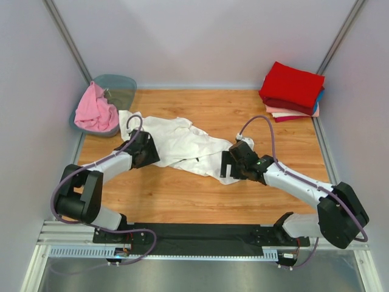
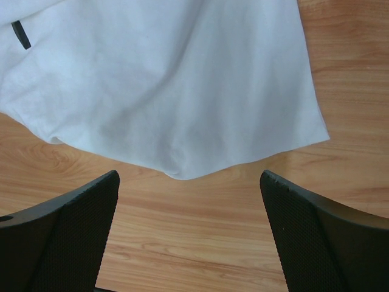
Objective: Fold and stack the t-shirts
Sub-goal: Flatten the tshirt out
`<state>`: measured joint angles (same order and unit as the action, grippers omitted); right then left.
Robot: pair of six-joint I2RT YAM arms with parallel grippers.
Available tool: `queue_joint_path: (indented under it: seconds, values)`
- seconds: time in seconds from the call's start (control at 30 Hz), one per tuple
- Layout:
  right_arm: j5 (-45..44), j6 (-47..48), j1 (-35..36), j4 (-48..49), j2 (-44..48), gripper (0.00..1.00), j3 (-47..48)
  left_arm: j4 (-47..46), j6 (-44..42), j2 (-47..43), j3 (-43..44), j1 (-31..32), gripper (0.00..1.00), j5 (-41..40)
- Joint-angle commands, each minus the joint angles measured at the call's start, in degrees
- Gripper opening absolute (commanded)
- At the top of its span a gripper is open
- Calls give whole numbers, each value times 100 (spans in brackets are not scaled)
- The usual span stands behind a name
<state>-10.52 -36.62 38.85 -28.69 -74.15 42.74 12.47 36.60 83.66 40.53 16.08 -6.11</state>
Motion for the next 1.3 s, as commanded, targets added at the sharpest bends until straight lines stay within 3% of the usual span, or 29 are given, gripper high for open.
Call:
queue_joint_path:
  seconds: [0.0,0.1,0.37,0.73,0.83,1.0,1.03,1.1,1.27]
  values:
    - [-81,85,-9,3,147,100,-55,-491,-153,98,-89,-17,66,-136]
    - [-117,6,-79,143,103,100,-169,-684,-214,142,-160,-17,60,-40]
    - [33,-266,-703,539,146,95,-617,-807,-311,-16,-221,-8,0,22]
    - [-204,-477,-1125,1031,-125,80,-996,-518,-443,-736,-239,203,0,-57]
    - [-117,-469,-1160,1216,-292,72,-1022,-369,-426,-912,-195,247,0,-57]
    - [165,-513,-1160,1506,-285,47,-1162,-96,-443,-1254,-55,264,0,-57]
    - [217,-513,-1160,1533,-267,29,-1171,9,-452,-1308,-28,264,0,-57]
    - [270,-513,-1160,1533,-206,2,-1137,184,-496,-1448,112,282,0,-48]
    - [86,-408,-1160,1043,171,0,-707,730,-575,-1913,874,519,0,-241]
